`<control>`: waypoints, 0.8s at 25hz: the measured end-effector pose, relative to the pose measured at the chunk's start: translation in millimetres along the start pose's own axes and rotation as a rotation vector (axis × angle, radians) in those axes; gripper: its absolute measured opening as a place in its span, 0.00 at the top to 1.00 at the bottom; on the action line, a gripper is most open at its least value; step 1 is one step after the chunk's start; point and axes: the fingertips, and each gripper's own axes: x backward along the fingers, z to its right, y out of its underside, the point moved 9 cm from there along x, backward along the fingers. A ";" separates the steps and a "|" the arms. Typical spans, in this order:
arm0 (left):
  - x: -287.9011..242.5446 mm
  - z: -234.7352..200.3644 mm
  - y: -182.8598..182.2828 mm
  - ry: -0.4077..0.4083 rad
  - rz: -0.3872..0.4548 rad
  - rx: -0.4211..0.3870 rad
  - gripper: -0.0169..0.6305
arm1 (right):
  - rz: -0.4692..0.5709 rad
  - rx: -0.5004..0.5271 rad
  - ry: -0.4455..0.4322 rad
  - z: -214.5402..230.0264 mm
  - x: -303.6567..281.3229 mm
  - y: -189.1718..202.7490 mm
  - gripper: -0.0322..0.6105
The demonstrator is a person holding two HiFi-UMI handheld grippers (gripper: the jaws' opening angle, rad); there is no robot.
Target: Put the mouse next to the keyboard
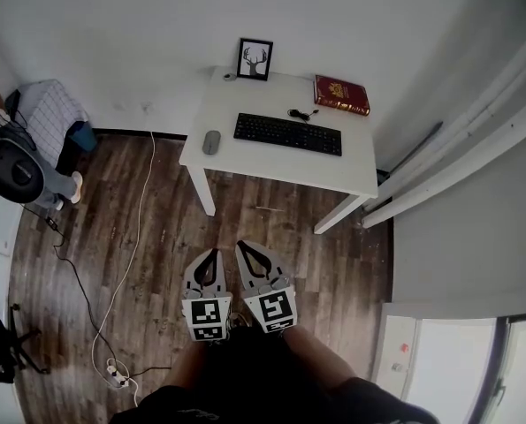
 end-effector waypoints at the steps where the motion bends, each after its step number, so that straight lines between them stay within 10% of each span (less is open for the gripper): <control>1: -5.1 -2.9 0.8 -0.002 -0.006 0.007 0.97 | -0.005 -0.001 -0.002 2.9 -4.8 1.0 0.92; 20: -182.0 -66.6 -46.0 -0.055 -0.148 -0.046 0.97 | -0.025 -0.069 -0.086 126.5 -167.6 7.8 0.92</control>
